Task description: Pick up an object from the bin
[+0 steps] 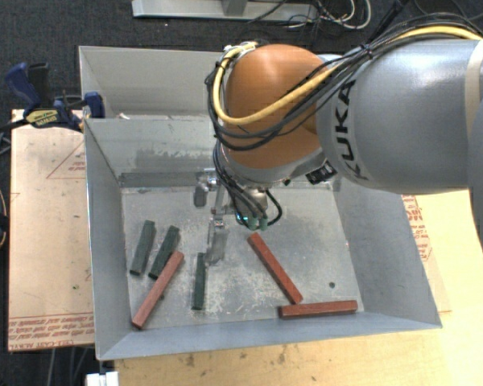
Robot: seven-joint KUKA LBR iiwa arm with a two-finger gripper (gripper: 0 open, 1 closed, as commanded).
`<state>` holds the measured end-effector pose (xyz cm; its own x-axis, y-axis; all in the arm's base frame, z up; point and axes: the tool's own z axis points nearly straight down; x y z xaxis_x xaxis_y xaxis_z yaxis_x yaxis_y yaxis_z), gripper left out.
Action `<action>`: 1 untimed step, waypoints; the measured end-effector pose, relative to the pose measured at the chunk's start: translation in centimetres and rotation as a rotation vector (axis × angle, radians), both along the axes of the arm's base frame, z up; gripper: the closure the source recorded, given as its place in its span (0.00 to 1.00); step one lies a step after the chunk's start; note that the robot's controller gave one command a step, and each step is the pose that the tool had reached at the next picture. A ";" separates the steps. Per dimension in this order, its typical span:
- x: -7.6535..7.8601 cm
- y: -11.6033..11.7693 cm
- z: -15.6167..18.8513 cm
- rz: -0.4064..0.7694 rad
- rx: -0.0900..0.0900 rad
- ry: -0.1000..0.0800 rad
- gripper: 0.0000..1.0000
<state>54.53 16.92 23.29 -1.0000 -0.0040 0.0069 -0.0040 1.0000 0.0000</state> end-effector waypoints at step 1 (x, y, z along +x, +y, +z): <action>0.2 -0.1 0.4 -0.003 0.001 -0.008 0.00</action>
Offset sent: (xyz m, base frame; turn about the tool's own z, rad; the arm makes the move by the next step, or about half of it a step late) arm 0.0168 0.0060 -0.1629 -0.1615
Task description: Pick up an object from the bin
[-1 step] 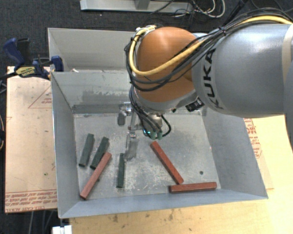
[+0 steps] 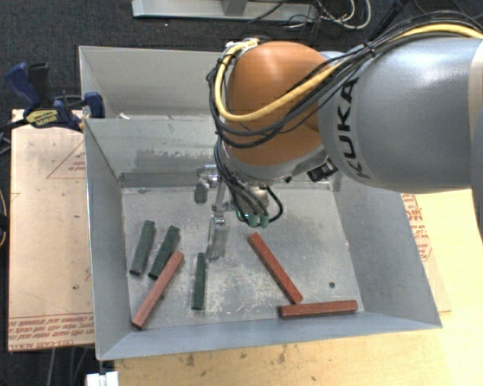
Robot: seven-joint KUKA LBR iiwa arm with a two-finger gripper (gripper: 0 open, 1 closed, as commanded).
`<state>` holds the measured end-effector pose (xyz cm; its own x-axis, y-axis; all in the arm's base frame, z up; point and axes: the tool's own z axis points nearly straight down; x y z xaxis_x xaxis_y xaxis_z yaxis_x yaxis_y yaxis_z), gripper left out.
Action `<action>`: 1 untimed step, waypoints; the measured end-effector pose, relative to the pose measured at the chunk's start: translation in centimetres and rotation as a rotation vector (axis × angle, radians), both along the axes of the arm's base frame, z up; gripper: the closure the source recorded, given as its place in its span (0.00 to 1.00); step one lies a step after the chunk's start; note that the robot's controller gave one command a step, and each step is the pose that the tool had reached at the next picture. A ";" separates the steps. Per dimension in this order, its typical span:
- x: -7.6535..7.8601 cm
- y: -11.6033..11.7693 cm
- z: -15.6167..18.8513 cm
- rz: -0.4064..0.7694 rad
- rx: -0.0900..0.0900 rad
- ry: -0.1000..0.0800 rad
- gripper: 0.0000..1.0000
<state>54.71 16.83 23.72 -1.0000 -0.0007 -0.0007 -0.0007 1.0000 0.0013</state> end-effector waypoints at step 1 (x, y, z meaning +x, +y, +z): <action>0.7 0.3 -5.8 0.059 0.001 -0.006 0.00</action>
Offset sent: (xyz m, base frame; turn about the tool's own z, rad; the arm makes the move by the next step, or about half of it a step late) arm 0.0229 0.0246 -0.1426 -0.3213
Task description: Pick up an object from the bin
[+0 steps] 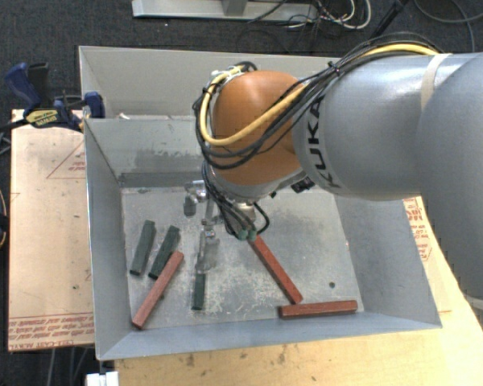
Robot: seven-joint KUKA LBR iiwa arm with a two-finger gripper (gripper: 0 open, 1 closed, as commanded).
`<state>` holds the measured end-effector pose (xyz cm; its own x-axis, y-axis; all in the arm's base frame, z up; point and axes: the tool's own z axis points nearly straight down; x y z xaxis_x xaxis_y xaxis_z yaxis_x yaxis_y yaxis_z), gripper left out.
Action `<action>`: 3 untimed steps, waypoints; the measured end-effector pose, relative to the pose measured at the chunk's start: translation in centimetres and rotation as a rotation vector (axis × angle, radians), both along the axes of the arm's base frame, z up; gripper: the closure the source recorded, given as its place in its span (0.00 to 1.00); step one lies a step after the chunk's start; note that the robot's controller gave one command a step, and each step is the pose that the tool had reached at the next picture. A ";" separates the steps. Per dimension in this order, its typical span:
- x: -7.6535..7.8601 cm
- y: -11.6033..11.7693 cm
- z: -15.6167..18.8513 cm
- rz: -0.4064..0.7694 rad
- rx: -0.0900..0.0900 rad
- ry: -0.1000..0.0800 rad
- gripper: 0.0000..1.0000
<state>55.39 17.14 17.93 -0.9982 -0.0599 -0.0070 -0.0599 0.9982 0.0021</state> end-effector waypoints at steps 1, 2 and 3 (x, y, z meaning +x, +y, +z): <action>1.1 1.4 -5.7 0.203 -0.002 0.002 0.00; 1.2 -0.8 -10.0 0.357 0.000 0.004 0.00; -1.1 4.3 -10.1 0.644 -0.018 -0.003 1.00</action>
Offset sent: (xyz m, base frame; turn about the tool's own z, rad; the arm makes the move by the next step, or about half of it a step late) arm 0.0128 -0.0216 -0.1093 -0.3646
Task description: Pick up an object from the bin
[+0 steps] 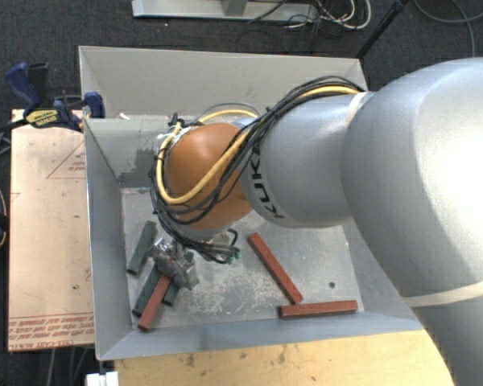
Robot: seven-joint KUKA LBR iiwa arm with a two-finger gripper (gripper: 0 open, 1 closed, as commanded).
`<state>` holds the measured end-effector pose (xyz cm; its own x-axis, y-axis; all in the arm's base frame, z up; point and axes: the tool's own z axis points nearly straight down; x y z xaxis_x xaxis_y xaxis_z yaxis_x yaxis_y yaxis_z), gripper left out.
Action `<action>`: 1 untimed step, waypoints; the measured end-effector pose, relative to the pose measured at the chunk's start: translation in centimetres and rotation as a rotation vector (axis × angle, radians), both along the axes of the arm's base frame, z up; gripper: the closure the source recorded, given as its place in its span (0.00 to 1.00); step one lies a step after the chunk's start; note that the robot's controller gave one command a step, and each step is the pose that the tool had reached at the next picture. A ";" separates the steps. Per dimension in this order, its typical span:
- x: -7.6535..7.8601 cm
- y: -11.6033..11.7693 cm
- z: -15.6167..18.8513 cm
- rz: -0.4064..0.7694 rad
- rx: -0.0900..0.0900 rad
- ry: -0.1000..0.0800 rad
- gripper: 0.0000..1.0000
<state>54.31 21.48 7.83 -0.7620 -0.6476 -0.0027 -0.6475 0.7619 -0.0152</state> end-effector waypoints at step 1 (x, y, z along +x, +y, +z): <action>0.0 0.0 0.0 -0.001 0.000 0.000 1.00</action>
Offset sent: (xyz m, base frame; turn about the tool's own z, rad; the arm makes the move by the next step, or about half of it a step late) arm -0.0378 -0.0003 0.2110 -0.0218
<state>54.32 21.47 7.83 -0.7625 -0.6470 -0.0029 -0.6469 0.7624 -0.0150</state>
